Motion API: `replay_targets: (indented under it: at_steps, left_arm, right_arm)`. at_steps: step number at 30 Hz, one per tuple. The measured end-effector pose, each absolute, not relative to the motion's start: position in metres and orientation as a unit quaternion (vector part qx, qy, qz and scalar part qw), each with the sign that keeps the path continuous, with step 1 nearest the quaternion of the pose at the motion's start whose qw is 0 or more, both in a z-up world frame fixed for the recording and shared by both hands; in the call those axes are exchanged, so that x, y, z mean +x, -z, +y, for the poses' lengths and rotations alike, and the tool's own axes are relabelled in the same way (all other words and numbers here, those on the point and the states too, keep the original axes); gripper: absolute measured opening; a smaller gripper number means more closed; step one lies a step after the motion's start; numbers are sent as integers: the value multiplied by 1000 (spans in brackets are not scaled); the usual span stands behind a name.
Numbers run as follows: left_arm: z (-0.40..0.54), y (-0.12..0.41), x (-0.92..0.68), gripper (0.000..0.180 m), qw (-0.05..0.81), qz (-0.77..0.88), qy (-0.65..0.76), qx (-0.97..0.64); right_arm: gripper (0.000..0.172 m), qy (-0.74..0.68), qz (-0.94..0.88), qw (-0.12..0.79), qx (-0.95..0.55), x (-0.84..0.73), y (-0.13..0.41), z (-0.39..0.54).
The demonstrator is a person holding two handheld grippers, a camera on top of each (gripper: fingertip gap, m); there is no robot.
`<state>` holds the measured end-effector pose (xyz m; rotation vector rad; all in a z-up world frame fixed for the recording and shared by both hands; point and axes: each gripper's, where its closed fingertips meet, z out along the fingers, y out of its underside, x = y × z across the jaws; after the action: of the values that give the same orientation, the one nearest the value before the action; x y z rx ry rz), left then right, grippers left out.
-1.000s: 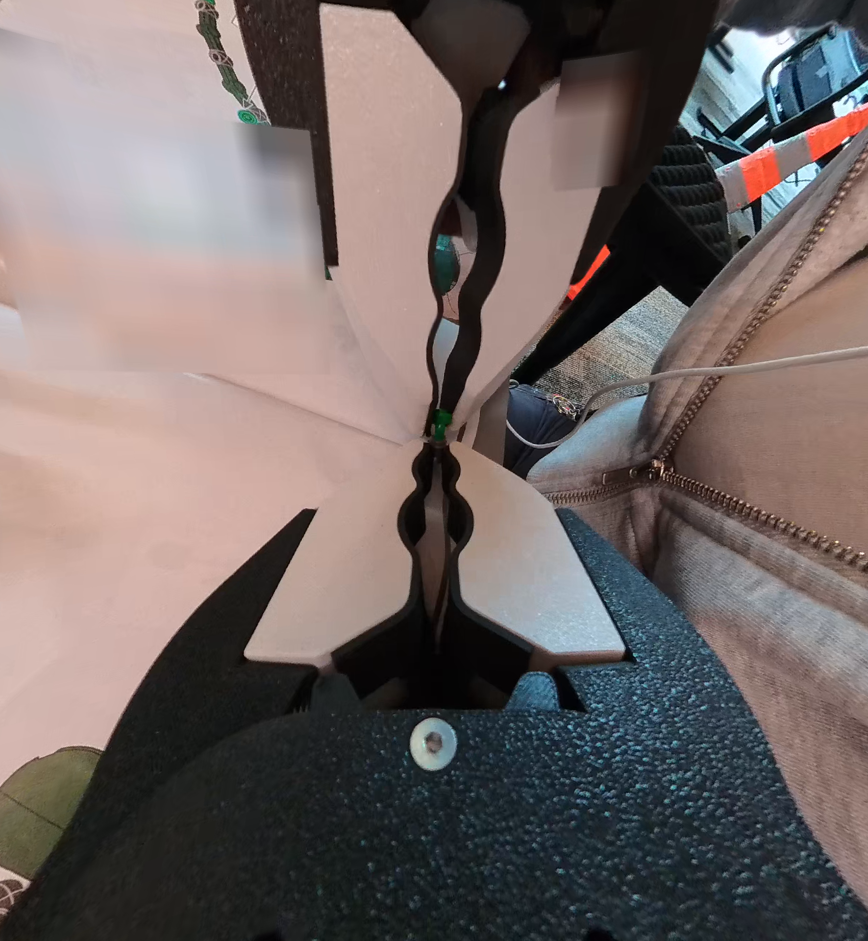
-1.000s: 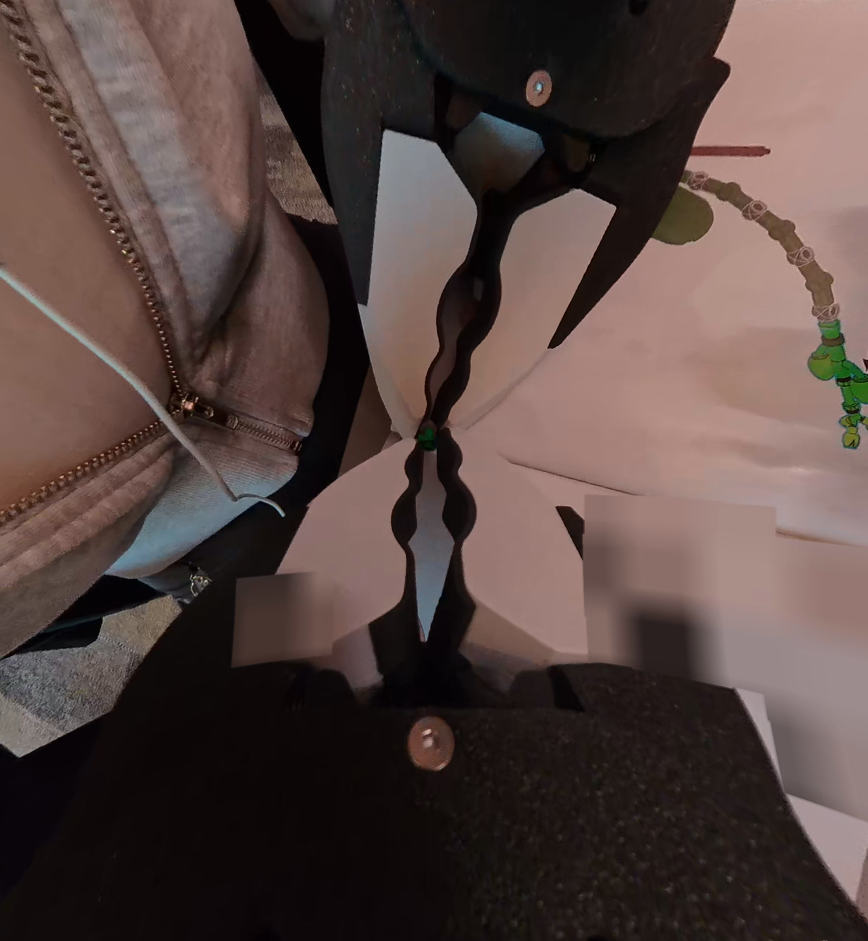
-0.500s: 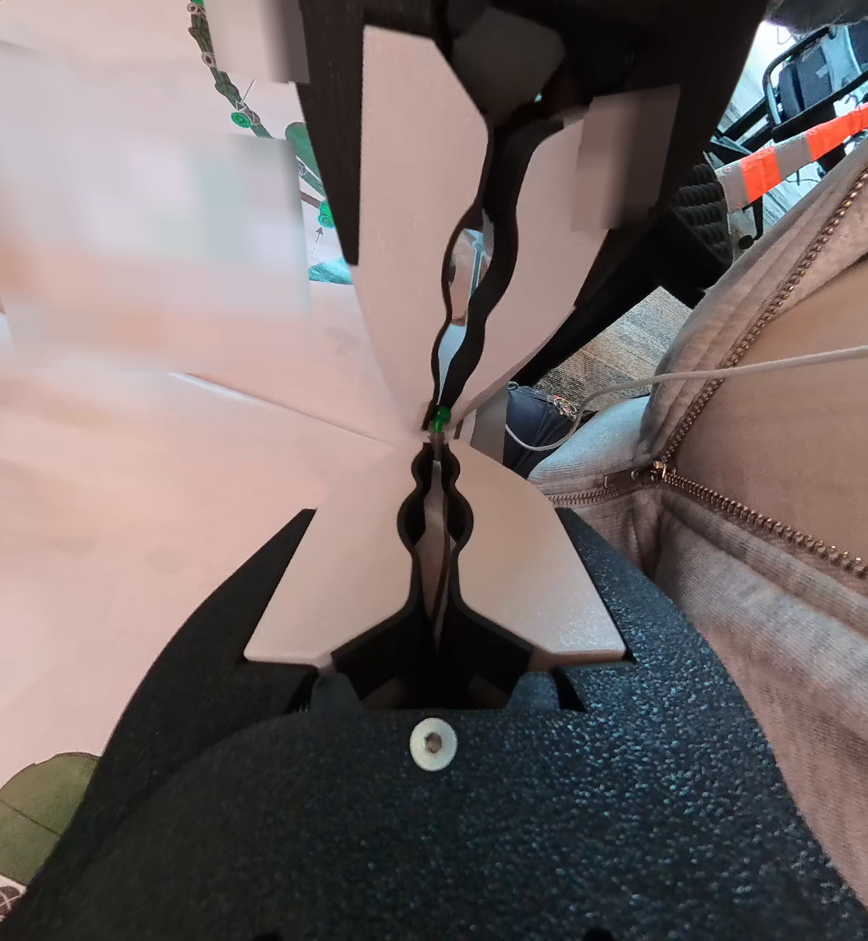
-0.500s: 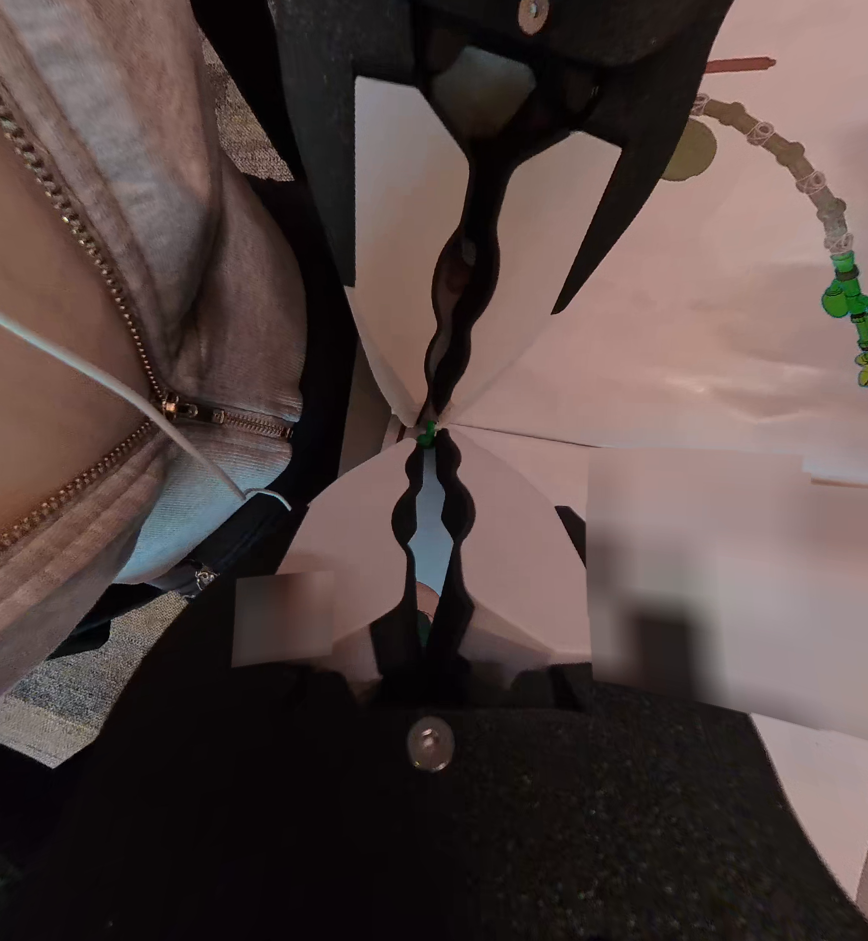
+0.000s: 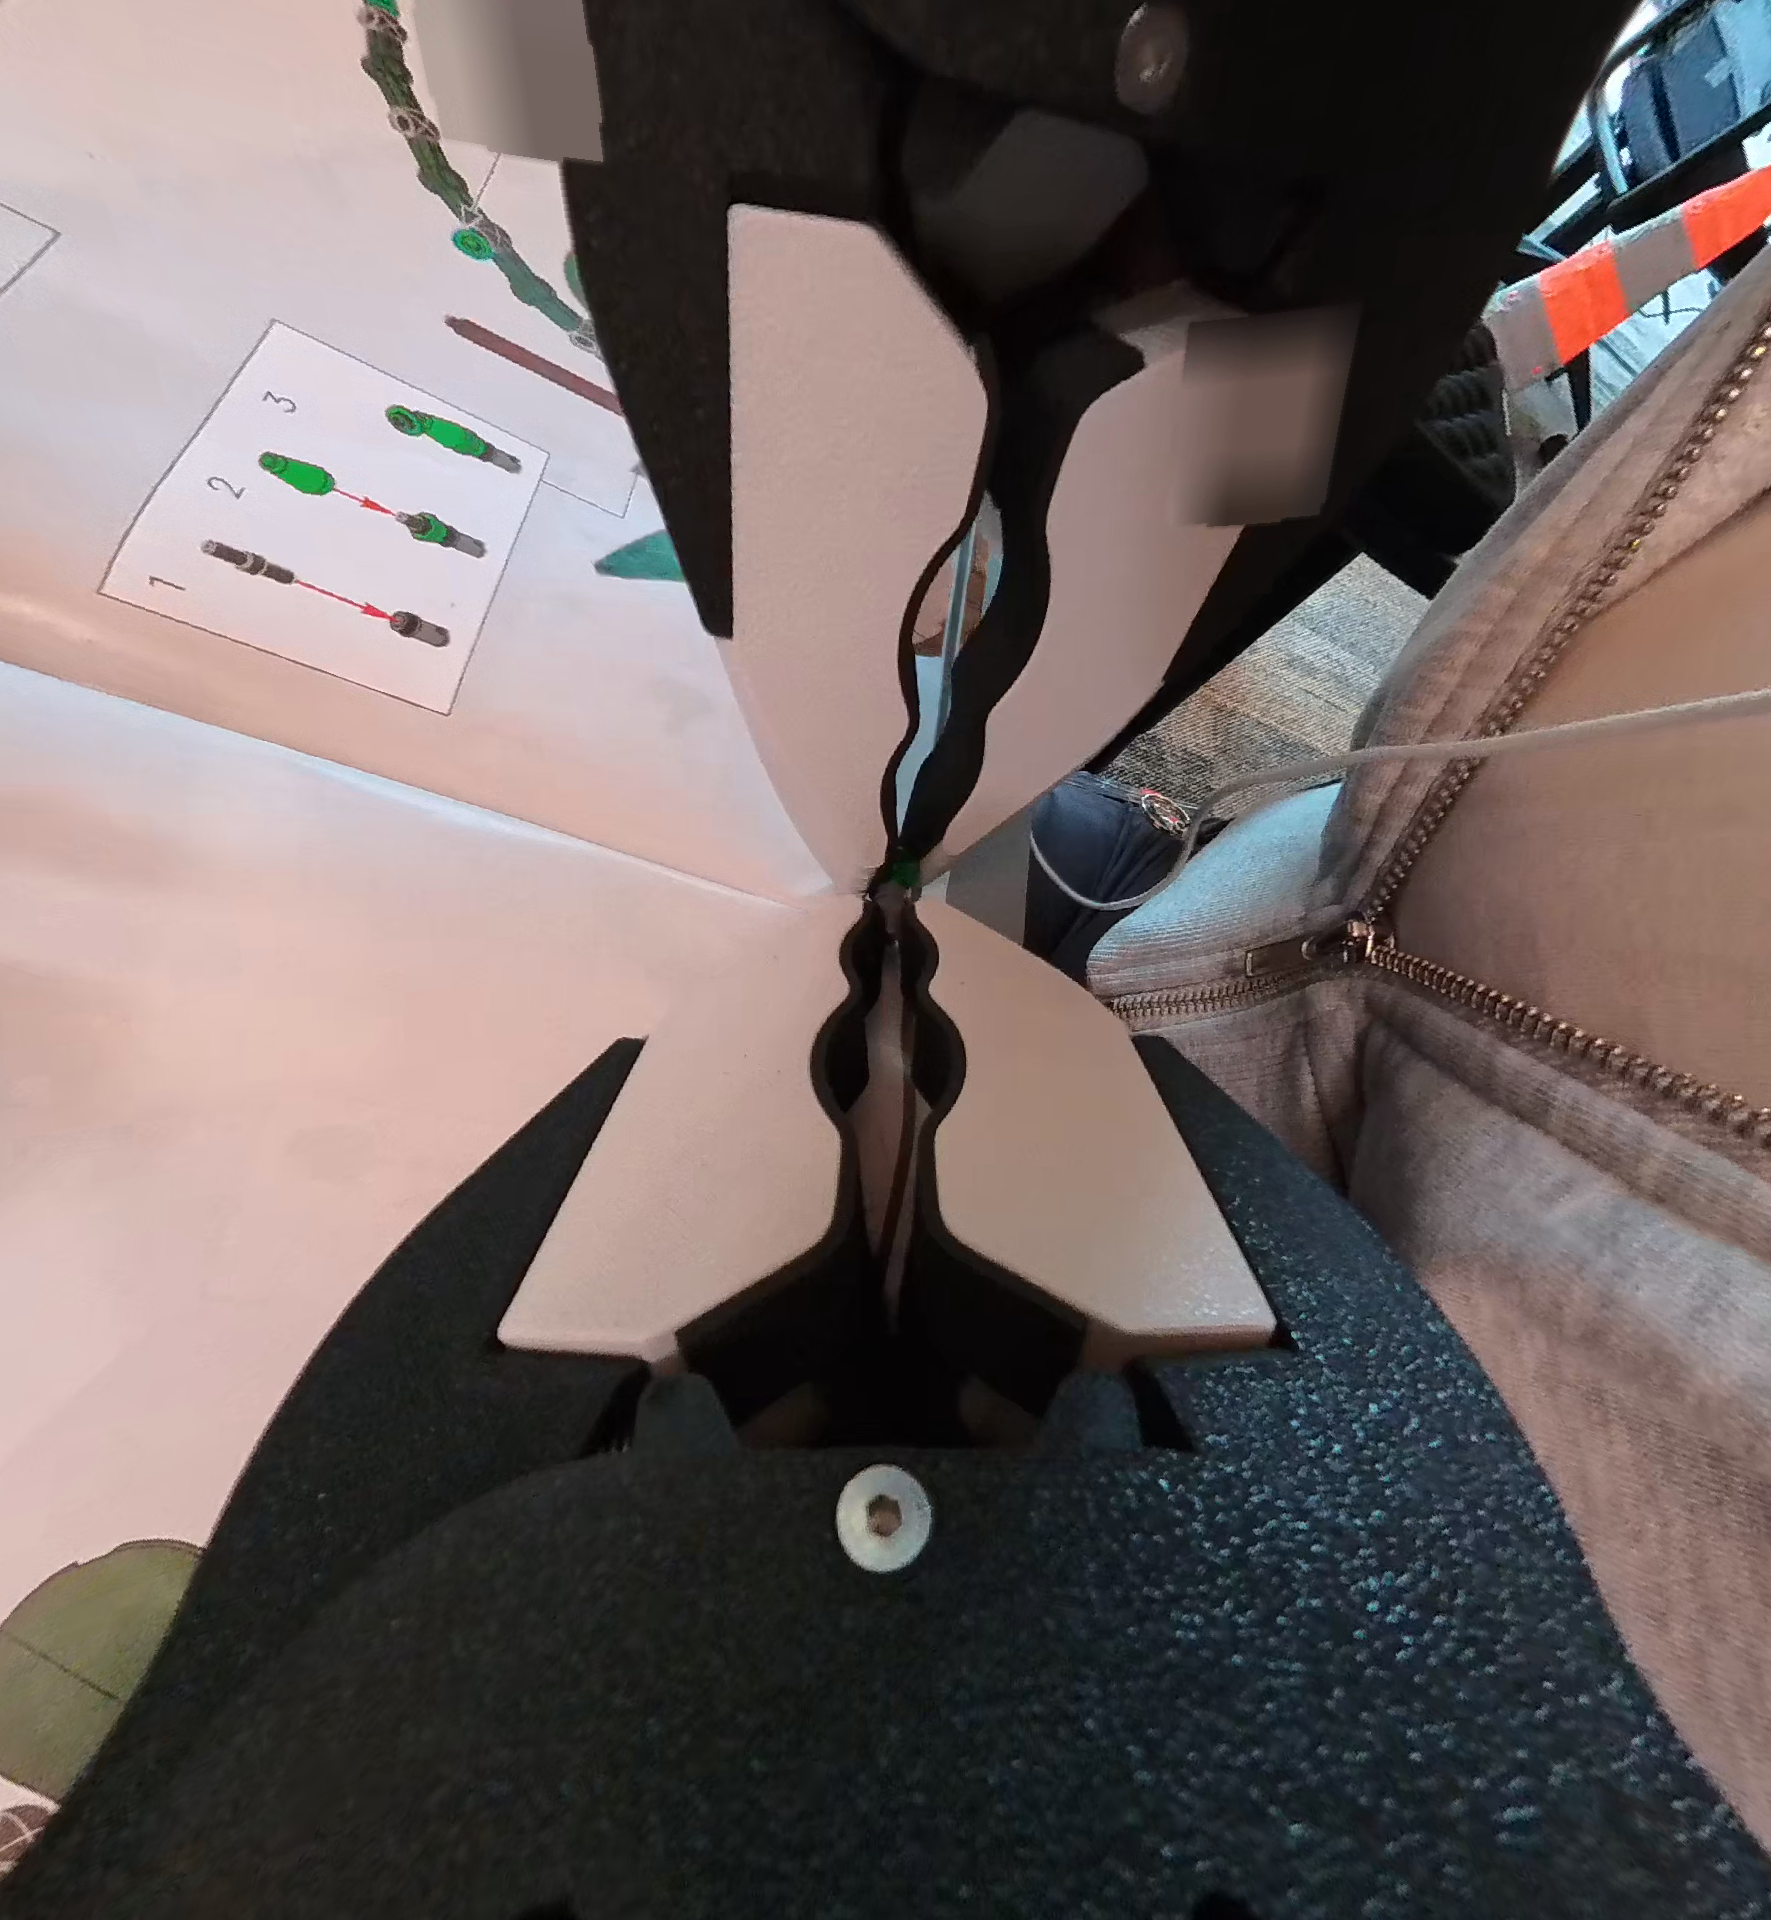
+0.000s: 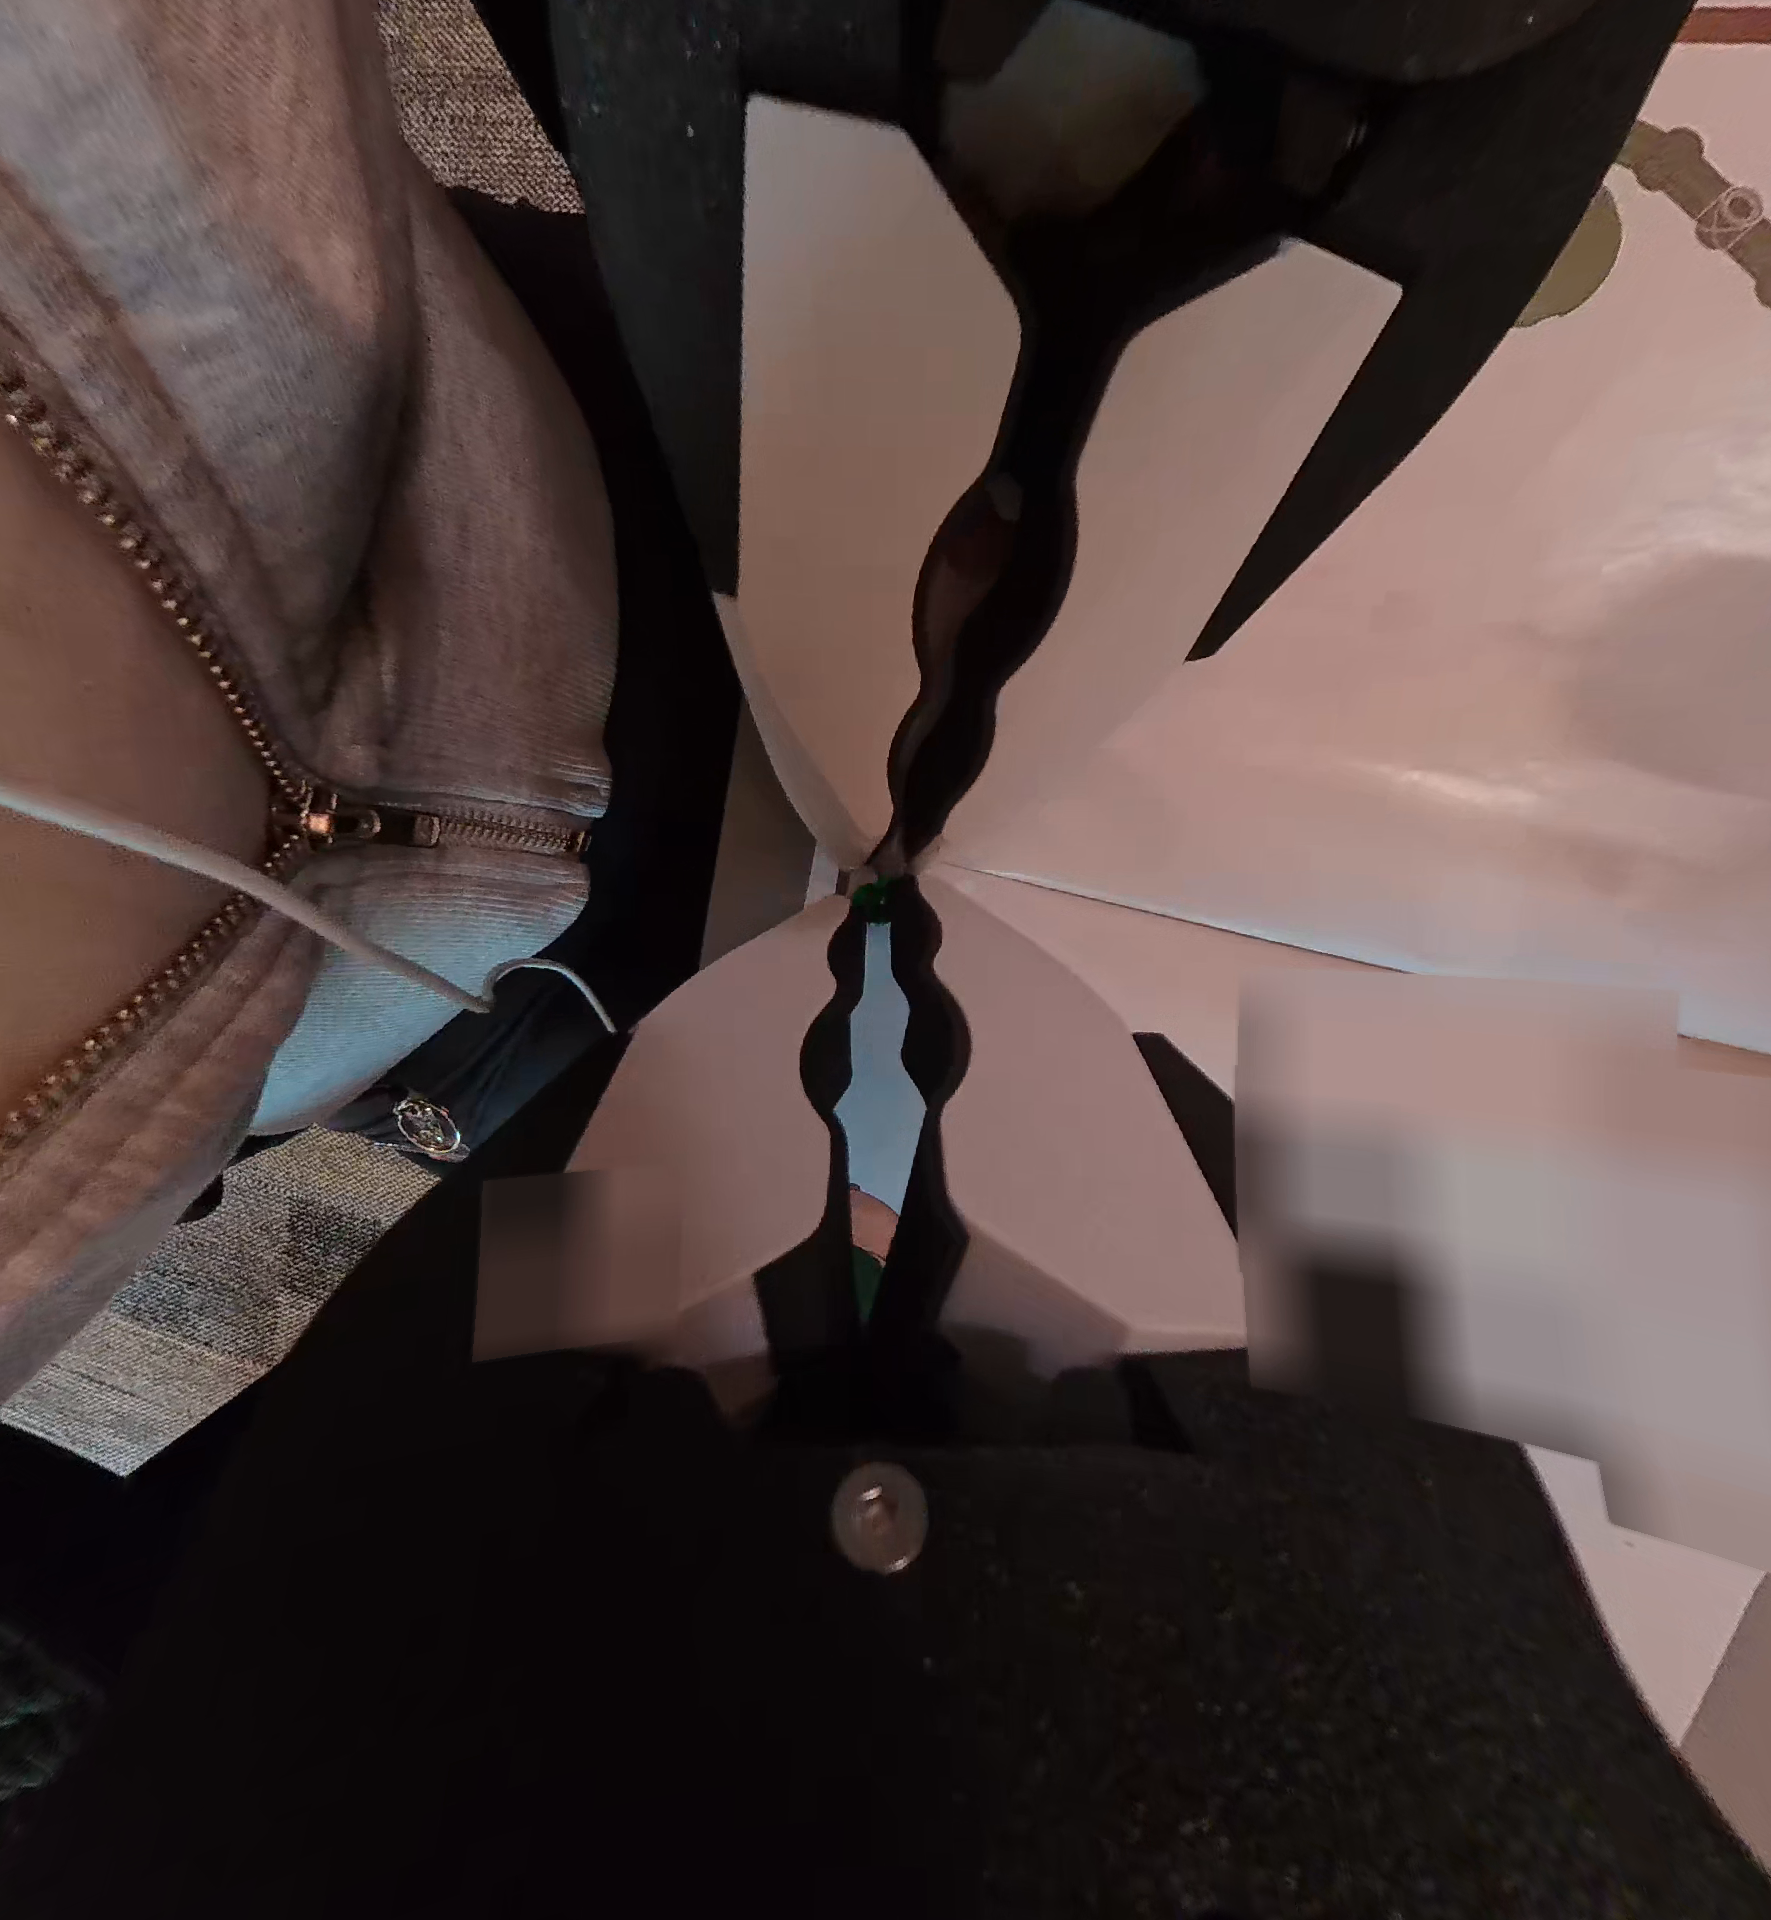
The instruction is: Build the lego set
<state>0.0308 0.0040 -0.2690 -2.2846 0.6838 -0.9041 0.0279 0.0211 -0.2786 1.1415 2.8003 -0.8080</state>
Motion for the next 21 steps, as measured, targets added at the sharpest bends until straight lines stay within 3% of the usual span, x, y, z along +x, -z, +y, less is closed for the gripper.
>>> replay_targets:
  at_steps: [21]
  left_arm:
    - [5,269,31,2,298,265,326,-857]
  right_arm:
    - [4,283,856,8,433,25,278,19]
